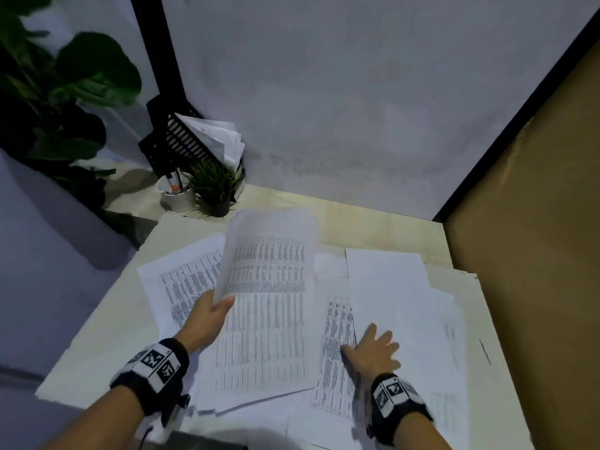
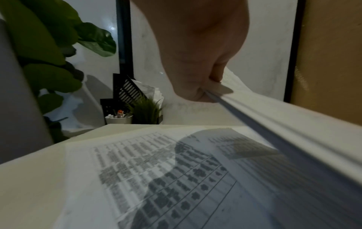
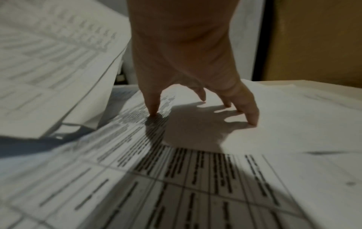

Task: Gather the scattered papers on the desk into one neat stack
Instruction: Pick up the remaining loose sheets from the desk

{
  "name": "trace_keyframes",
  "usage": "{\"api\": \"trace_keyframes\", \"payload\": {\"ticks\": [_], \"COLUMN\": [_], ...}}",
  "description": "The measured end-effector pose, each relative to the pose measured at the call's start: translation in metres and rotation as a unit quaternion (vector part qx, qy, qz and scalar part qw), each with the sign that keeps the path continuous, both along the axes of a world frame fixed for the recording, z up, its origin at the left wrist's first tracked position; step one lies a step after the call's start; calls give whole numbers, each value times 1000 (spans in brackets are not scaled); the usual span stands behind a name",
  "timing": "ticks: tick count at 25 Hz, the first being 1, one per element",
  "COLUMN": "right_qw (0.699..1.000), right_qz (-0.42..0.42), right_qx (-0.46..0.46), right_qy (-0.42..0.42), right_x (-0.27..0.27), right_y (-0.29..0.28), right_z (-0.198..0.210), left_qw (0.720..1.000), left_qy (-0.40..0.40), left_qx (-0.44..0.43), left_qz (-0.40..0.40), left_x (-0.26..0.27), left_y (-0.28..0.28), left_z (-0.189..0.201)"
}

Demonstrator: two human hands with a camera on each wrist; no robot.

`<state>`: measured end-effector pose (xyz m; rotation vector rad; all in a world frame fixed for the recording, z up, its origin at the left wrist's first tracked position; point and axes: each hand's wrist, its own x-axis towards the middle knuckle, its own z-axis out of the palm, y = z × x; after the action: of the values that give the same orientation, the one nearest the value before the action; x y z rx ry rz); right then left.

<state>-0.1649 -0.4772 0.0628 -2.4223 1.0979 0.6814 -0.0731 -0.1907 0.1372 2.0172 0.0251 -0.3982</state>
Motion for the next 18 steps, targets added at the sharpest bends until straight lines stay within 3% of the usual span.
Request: {"api": "trace_keyframes", "payload": {"ticks": [5,9,11,13,14,16,17,18], "right_qw": [998,978,989,982,961,883,841,819], "right_qz": [17,128,118,28,-26,-115,-158,-202], "right_qx": [-30,-131,-90,6,72,238,305,343], "right_qy": [60,100,-6,-188,-266,-389,-417,-413], "right_x": [25,20,17,15,10,-6,-18,-29], "right_y": [13,3,-10,-27,-35,-43,-47,-51], "right_z": [-1,0,22,50,64,89,95,92], "left_qw": [999,999,999,999,999,999,999,998], "left_qy": [21,21,21,20,20,17,15,12], "left_qx": [5,-2,-9,-13,-14,-26,-36,-45], "left_qz": [35,39,37,34,32,36,37,39], "left_x": [-5,-7,-6,-3,-2,4,7,11], "left_y": [29,27,24,22,21,19,17,15], "left_z": [-16,-14,-13,-15,-17,-19,-19,-19]}}
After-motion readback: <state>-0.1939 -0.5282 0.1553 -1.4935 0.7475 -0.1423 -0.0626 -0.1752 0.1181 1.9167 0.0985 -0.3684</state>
